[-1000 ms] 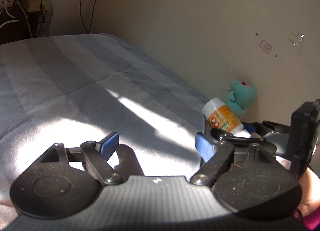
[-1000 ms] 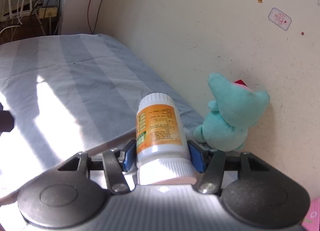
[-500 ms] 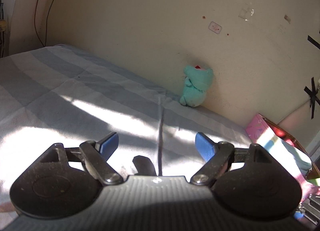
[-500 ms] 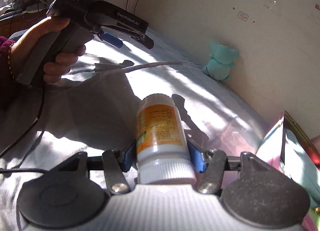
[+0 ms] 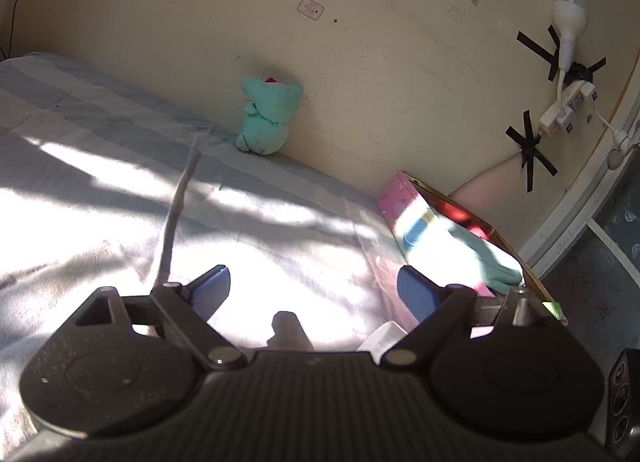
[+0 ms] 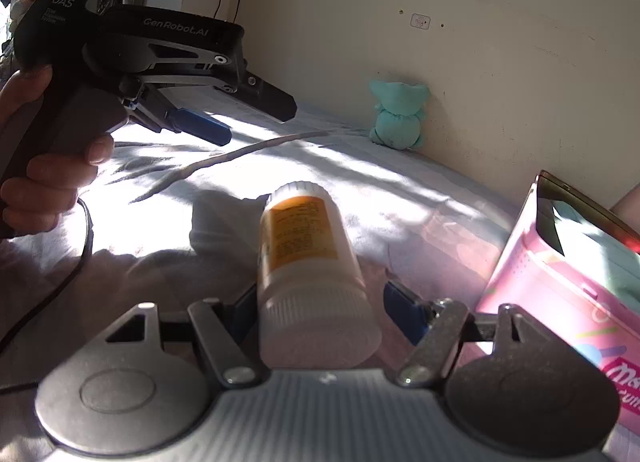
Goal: Organize objects
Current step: 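Carry the pill bottle into the pink tin and set it upright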
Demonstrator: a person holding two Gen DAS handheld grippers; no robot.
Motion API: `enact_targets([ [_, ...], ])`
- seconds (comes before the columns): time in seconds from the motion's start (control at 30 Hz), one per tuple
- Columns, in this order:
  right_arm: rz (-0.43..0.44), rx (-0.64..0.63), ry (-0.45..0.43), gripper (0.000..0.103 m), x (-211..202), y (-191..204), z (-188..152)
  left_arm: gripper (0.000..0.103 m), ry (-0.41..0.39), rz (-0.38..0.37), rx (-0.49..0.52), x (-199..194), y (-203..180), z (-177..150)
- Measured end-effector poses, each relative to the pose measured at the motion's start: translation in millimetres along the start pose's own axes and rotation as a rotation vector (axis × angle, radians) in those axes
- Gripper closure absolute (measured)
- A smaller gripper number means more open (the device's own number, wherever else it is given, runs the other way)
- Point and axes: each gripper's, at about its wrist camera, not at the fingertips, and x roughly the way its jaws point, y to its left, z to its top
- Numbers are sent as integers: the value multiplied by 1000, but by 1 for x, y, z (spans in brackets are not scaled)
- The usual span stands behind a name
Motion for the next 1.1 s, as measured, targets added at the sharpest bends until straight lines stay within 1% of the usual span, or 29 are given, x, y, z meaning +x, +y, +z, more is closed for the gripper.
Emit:
enact_targets([
  [0.1,6,6,-7,34,-3,0,-4,11,26,-35,30,5,-11,-2],
  [0.2,20,11,-12,35,-7,-1,-7,11,76,-64,69,14,-20,-10],
  [0.23,28,15,-11,37,-8,-3,-8,11,97,-82,78,17,-23,-14],
  [0.3,56,24,-10,51,-9,-3,-9,13,143,-109,98,24,-29,-23],
  [0.33,54,26,-19,51,-10,-3,-10,16,173,-122,110,30,-33,-28],
  [0.37,50,25,-29,51,-11,-3,-10,22,186,-147,106,33,-35,-30],
  [0.4,50,28,-37,51,-12,-3,-10,23,201,-171,89,35,-41,-30],
  [0.47,23,41,-77,51,-21,-7,-9,24,174,-159,128,34,-57,-23],
  [0.53,-9,56,-130,51,-33,-15,-5,24,142,-175,175,32,-77,-12],
  [0.57,-35,69,-170,51,-43,-24,-2,25,126,-188,197,33,-89,-4],
  [0.63,-83,80,-220,51,-55,-38,2,25,96,-216,254,39,-119,12],
  [0.67,-123,83,-248,51,-61,-48,3,24,89,-224,273,44,-130,16],
  [0.73,-190,99,-274,51,-66,-64,4,24,82,-242,330,61,-161,26],
  [0.8,-241,161,-283,51,-67,-88,4,23,85,-246,366,81,-182,30],
  [0.87,-295,207,-283,51,-60,-108,2,19,117,-245,373,108,-199,31],
  [0.9,-328,222,-271,50,-52,-117,1,19,131,-234,369,119,-204,30],
  [0.93,-351,245,-254,50,-43,-125,-2,19,144,-201,368,132,-207,27],
  [1.0,-352,311,-232,36,-30,-138,-10,19,152,-138,363,144,-208,22],
  [1.03,-333,336,-226,36,-28,-143,-14,19,149,-122,351,144,-204,19],
  [1.07,-312,348,-225,34,-31,-146,-17,19,143,-128,342,141,-200,16],
  [1.1,-310,355,-245,32,-34,-148,-19,19,132,-125,342,136,-197,14],
])
